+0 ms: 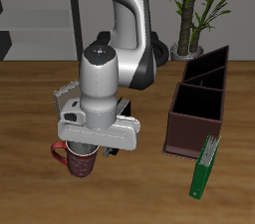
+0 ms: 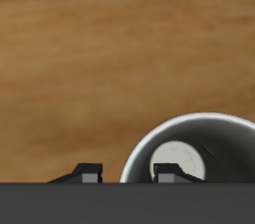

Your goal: Place the red mug into the left desk caddy's right compartment and place the green book into the left desk caddy's back compartment

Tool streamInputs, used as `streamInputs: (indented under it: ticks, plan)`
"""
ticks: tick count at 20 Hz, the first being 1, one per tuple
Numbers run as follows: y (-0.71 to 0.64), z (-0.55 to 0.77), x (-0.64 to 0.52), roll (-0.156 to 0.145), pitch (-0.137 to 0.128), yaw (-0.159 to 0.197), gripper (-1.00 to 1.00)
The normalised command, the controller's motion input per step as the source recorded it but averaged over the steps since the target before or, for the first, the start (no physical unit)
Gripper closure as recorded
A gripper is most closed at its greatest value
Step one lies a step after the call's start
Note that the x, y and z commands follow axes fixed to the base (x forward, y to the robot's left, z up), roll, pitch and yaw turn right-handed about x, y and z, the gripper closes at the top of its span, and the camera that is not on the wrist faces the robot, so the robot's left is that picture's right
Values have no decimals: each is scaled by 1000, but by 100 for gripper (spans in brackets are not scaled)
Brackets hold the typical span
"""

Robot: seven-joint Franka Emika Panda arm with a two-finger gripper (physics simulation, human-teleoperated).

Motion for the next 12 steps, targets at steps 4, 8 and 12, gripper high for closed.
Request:
streamInputs:
  ticks: [4,8,12]
  plan:
    - [-2,75,-24,8,-22,-1,100]
    - [-117,168,108,-17,-36,-14,100]
    - [-92,247,7,-23,-58,10,100]
